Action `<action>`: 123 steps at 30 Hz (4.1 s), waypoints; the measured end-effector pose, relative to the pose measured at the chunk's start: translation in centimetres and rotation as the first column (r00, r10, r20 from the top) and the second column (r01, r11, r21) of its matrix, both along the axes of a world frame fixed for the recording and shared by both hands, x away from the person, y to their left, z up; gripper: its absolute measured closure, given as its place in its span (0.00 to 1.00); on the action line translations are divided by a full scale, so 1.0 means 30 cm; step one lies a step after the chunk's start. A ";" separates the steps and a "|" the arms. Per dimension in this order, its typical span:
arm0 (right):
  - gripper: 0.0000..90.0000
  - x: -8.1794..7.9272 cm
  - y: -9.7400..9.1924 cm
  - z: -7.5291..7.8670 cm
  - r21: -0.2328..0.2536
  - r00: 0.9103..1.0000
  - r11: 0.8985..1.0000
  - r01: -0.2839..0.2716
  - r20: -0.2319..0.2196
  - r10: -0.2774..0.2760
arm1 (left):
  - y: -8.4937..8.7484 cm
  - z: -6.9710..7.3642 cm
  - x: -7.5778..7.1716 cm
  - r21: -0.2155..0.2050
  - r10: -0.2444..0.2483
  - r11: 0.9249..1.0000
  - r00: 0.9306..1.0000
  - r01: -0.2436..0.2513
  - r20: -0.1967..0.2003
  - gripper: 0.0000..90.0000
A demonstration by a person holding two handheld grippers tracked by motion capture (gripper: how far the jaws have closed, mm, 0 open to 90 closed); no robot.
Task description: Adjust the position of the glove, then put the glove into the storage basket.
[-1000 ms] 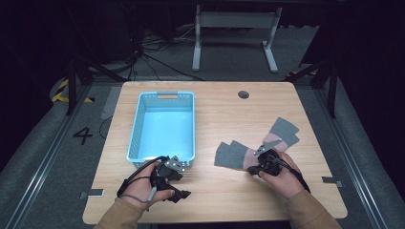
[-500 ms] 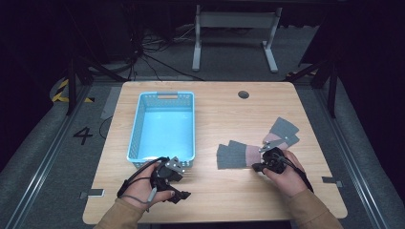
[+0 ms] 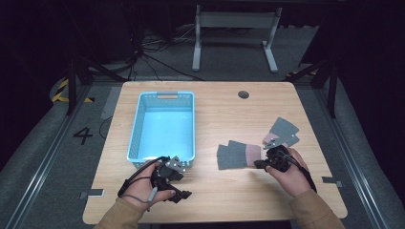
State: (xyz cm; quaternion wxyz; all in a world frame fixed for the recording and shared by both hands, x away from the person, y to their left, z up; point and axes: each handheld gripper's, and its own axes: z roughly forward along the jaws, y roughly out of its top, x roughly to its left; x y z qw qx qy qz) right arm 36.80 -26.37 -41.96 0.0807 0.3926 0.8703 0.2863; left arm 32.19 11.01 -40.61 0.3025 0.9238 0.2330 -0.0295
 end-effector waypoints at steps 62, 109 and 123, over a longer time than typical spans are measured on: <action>1.00 0.230 -0.257 -0.015 -0.169 0.966 0.963 0.210 -0.114 -0.231 | -0.007 -0.009 0.016 0.009 -0.004 1.000 1.000 0.004 -0.006 0.36; 0.99 0.573 -0.329 -0.011 -0.156 0.909 0.898 0.412 0.002 -0.417 | 0.035 -0.034 0.039 0.003 0.028 1.000 0.999 -0.028 -0.032 0.36; 0.99 0.551 -0.286 -0.019 -0.156 0.929 0.920 0.359 -0.030 -0.368 | 0.031 -0.030 0.035 0.005 0.026 1.000 0.999 -0.026 -0.026 0.36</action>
